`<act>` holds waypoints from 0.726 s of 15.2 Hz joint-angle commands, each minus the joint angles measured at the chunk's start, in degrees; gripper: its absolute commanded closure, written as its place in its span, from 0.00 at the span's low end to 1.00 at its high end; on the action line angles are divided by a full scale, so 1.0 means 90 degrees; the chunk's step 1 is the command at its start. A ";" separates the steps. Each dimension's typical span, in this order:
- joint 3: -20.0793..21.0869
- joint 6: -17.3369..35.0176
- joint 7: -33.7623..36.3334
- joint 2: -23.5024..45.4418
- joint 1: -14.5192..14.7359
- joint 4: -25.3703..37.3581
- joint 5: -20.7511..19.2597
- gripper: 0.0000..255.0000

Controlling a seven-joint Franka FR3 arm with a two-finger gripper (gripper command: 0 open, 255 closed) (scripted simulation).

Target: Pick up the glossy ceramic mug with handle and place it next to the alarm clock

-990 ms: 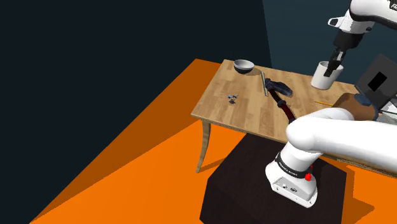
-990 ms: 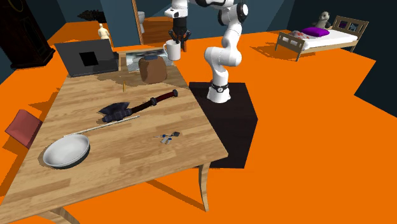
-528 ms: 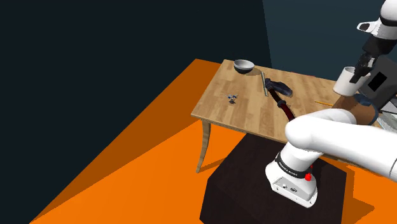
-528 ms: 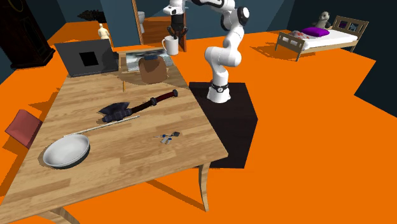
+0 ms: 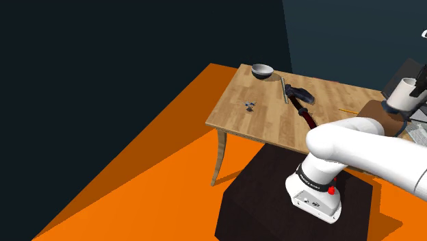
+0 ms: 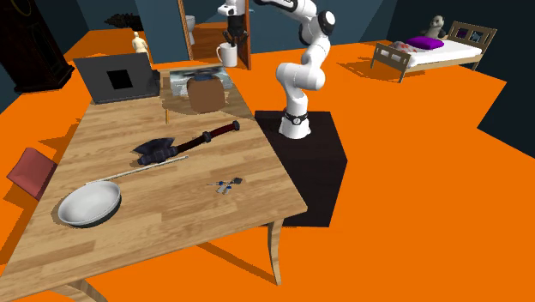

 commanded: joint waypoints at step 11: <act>-0.0752 0.0308 -0.0443 -0.0424 -0.0212 -0.0336 -0.0779 1.00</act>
